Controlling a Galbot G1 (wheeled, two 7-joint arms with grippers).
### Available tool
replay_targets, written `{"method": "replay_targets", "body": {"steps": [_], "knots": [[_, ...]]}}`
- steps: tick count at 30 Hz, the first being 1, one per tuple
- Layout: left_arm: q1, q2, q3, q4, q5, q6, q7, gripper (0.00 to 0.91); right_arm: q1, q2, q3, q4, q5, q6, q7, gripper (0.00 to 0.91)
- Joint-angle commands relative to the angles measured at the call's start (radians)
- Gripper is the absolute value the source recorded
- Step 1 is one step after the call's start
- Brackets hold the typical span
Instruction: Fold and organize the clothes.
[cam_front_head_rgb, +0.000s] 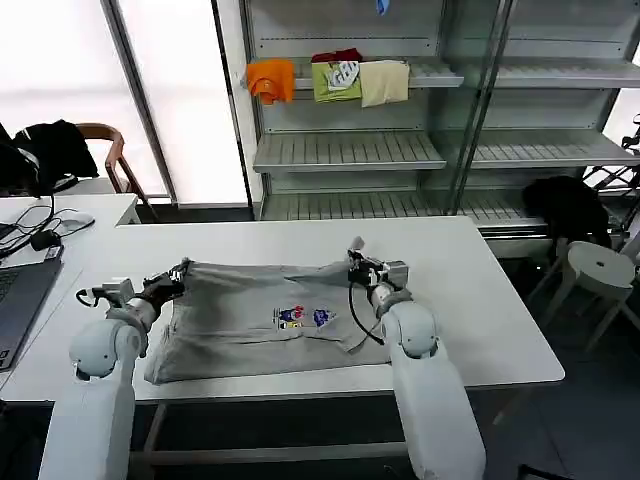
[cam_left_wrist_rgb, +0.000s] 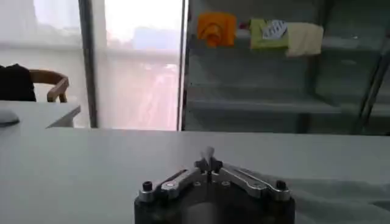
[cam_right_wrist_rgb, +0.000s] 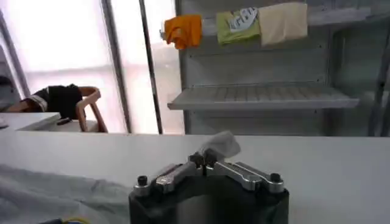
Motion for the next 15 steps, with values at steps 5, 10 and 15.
{"method": "replay_targets", "body": {"steps": [5, 10, 15], "knots": [[0.244, 0.036, -0.035, -0.140, -0.159, -0.066, 0.065, 0.000, -0.231, -0.073, 0.035, 0.227, 0.004, -0.021, -0.021, 0.000], [0.266, 0.042, -0.034, -0.141, -0.166, -0.092, 0.095, 0.000, -0.254, -0.090, 0.052, 0.263, 0.038, -0.034, -0.003, 0.000], [0.270, 0.046, -0.034, -0.145, -0.170, -0.092, 0.108, 0.000, -0.284, -0.102, 0.053, 0.299, 0.039, -0.042, -0.007, 0.000]]}}
